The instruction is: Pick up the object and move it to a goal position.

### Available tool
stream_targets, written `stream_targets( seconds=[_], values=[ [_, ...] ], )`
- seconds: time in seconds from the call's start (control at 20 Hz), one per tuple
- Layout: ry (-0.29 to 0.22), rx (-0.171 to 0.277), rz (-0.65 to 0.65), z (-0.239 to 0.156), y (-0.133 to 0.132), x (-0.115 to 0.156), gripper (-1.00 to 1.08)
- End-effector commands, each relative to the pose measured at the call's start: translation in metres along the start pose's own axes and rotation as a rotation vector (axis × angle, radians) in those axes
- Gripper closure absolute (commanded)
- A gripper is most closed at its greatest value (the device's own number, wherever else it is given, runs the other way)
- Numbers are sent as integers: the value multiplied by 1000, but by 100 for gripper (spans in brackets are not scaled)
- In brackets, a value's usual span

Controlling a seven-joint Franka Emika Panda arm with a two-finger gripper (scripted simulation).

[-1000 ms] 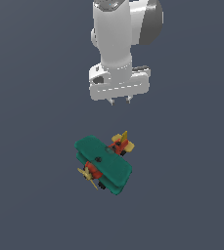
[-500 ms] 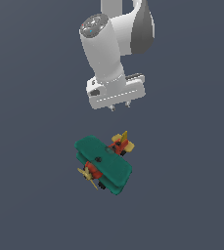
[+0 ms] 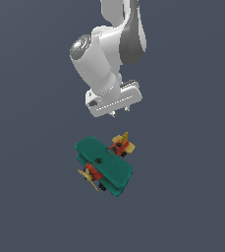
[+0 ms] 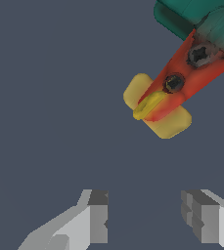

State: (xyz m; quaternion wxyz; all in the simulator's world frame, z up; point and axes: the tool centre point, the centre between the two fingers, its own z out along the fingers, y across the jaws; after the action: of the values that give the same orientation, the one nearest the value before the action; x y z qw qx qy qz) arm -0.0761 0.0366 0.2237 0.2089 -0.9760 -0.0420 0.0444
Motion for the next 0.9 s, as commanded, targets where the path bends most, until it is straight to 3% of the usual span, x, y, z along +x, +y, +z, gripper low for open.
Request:
stream_targets(
  seconds=[0.0, 0.85],
  values=[
    [3, 39, -2, 6, 2, 0, -20],
    [71, 292, -2, 37, 16, 4, -20]
  ],
)
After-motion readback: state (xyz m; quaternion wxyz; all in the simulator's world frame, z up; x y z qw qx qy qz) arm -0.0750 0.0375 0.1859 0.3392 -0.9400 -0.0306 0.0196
